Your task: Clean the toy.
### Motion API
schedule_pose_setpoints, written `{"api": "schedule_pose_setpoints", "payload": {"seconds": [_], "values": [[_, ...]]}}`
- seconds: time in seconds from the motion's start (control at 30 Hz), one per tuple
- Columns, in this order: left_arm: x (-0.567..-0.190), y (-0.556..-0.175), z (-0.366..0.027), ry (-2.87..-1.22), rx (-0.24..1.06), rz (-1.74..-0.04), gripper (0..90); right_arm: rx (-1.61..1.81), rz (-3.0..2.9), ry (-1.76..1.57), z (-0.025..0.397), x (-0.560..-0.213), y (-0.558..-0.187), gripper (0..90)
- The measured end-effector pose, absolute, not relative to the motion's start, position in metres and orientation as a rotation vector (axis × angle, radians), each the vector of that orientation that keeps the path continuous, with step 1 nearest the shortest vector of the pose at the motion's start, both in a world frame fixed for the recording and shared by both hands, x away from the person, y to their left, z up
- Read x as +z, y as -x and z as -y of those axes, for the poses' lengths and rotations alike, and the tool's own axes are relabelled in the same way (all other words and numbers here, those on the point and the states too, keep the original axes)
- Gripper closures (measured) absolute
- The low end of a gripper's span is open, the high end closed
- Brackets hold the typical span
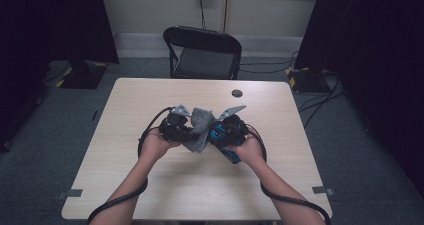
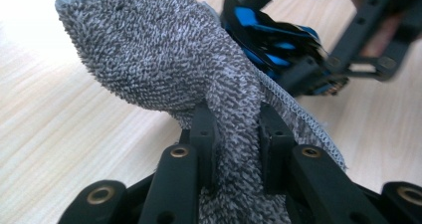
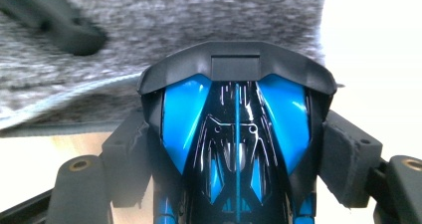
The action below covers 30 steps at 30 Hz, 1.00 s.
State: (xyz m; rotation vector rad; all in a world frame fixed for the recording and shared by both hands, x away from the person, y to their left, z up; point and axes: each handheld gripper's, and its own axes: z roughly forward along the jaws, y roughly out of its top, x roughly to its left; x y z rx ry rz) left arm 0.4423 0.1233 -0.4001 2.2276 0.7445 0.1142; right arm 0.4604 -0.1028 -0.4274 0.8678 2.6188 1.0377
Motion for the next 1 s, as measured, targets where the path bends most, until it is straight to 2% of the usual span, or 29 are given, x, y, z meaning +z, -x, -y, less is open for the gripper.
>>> {"api": "schedule_pose_setpoints", "payload": {"seconds": [0.53,0.67,0.8,0.93,1.0], "values": [[-0.416,-0.419,-0.139,-2.302,0.049,-0.688,73.8,1.035,-2.564,-0.935,0.116,-0.424,-0.471,25.4],[-0.418,-0.421,-0.15,-2.293,0.074,-0.744,73.6,1.049,-2.547,-0.952,0.12,-0.42,-0.474,25.5],[-0.416,-0.43,-0.16,-2.209,0.129,-0.89,73.4,1.055,-2.547,-0.934,0.118,-0.414,-0.472,25.4],[-0.413,-0.439,-0.159,-2.196,0.193,-0.92,73.4,1.07,-2.552,-0.907,0.113,-0.41,-0.469,25.5],[-0.412,-0.441,-0.154,-2.198,0.186,-0.908,73.4,1.076,-2.55,-0.902,0.112,-0.408,-0.468,25.5]]}}
